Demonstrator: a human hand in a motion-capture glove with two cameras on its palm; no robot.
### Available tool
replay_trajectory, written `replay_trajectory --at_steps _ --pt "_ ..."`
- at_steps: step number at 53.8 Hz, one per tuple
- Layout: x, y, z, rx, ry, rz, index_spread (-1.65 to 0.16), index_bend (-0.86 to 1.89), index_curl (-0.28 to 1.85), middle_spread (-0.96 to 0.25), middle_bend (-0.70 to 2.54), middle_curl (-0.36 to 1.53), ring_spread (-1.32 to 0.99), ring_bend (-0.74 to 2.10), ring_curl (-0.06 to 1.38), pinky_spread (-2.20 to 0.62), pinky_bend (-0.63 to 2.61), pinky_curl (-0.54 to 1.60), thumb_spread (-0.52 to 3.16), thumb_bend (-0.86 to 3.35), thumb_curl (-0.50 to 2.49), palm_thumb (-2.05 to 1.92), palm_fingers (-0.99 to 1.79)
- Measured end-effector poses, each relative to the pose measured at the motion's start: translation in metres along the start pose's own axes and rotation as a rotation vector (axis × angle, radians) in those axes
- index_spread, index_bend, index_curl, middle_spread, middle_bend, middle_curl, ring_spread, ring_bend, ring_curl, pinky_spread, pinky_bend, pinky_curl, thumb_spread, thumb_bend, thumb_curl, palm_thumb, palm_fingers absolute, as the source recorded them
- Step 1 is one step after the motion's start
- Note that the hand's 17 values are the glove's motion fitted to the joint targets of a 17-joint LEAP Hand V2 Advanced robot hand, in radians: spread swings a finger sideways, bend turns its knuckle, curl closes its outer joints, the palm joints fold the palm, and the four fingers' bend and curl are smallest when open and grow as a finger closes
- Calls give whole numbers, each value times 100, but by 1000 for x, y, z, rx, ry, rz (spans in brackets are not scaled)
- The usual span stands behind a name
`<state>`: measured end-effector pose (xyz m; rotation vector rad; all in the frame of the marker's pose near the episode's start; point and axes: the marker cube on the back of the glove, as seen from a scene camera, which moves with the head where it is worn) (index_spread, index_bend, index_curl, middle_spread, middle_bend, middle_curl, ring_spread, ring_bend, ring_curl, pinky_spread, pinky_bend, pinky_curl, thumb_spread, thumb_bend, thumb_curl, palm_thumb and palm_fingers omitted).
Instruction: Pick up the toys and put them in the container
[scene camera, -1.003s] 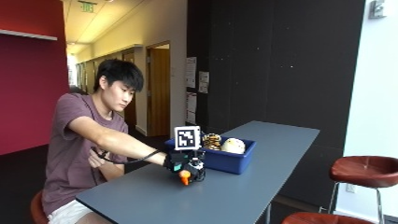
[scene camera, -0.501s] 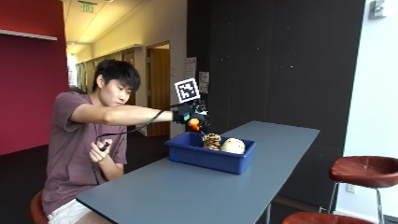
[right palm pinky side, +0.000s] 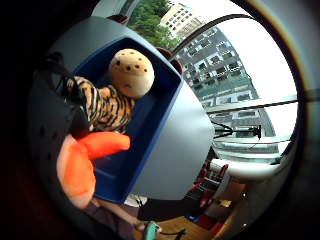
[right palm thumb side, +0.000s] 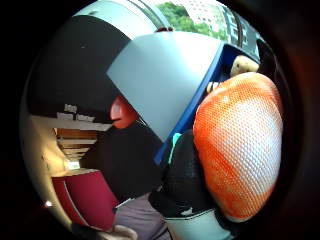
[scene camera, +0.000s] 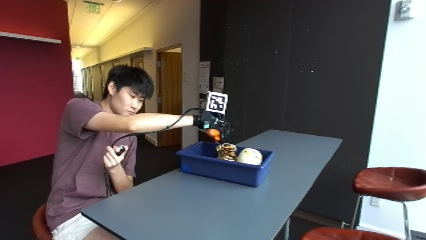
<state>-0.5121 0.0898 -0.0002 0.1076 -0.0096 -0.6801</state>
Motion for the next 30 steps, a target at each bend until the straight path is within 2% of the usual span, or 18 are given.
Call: replay_trajectory --at_steps 3,4,6,7,10,11,12,16,20,23,27,30 --pt "3 3 7 -176 -14 -46 -24 45 91 -24 122 82 -30 143 64 -28 96 53 121 -5 49 1 63" --pt "5 4 9 -220 -8 -37 -24 32 87 -24 113 79 -29 140 62 -26 98 53 122 -7 47 -4 40" --pt "6 3 12 -292 15 26 -23 23 87 -22 93 74 -27 133 62 -22 109 58 120 -8 44 -9 5" --pt "7 2 13 -315 23 62 -23 19 85 -20 76 69 -23 125 61 -19 116 59 118 -11 43 -13 -21" --pt "9 1 11 -319 -9 90 -25 10 72 -15 47 58 -15 99 52 -12 120 55 112 -14 39 -19 -50" --pt "11 0 10 -306 -27 82 -25 9 69 -15 44 57 -14 97 50 -11 119 53 112 -13 38 -17 -39" --pt "12 0 8 -289 -38 69 -25 7 65 -13 38 54 -12 87 46 -8 118 52 109 -14 36 -20 -50" --pt "22 1 5 -234 -31 26 -24 5 57 -8 24 48 -6 73 39 -3 112 49 105 -14 32 -20 -44" --pt "39 -5 4 -210 -14 225 -24 4 50 -5 16 44 -2 63 35 0 106 46 102 -14 29 -20 -39" --pt "41 -1 2 -193 -34 126 -23 5 46 -4 14 42 0 59 33 2 101 44 102 -14 26 -20 -36" --pt "44 -1 2 -168 -32 134 -23 6 41 -3 13 39 1 54 31 3 97 42 102 -13 23 -20 -32" --pt "45 4 2 -161 -21 3 -23 7 38 -2 13 38 2 51 30 4 95 41 102 -13 22 -19 -30"
